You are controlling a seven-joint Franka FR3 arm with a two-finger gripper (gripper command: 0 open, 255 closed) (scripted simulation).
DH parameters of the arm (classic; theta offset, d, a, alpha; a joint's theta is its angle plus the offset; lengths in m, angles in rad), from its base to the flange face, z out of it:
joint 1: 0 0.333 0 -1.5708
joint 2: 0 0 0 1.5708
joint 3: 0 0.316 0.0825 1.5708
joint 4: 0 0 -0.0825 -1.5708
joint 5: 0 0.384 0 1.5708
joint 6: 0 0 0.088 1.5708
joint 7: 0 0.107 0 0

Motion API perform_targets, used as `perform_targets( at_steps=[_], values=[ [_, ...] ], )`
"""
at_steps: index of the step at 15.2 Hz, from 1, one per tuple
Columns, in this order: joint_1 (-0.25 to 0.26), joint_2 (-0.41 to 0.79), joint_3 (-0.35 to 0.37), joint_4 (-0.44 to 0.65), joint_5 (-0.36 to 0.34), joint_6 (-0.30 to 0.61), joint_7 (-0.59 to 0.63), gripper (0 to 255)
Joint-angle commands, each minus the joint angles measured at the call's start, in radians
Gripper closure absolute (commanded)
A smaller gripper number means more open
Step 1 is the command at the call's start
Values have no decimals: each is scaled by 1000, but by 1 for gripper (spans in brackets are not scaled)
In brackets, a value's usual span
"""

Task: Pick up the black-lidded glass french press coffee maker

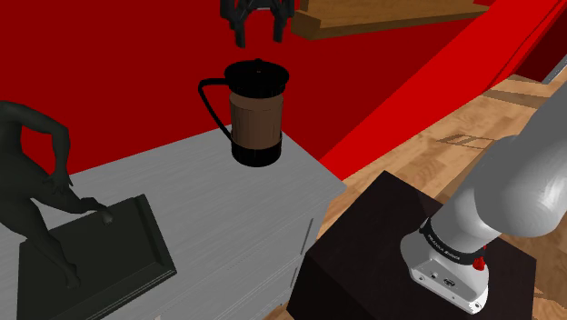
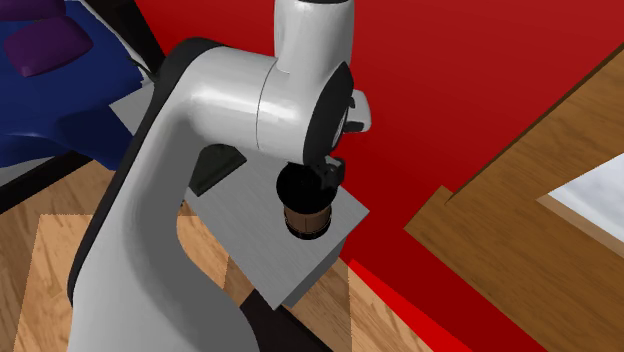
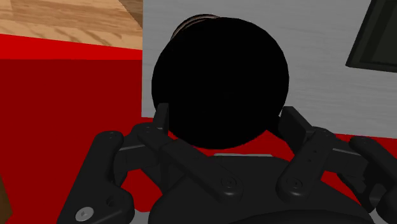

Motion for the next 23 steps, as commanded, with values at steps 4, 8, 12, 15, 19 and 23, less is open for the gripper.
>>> perform_targets(
  at_steps=[4,8,12,15,19,23],
  values=[
    [1,-7,1,-74,2,68,-1,0],
    [0,-12,0,-102,4,90,-3,255],
    [0,-11,0,-102,4,91,-3,255],
    [0,-11,0,-102,3,92,-3,255],
    [1,-5,1,-67,2,62,-1,255],
    [2,9,2,5,-3,4,4,255]
  ],
)
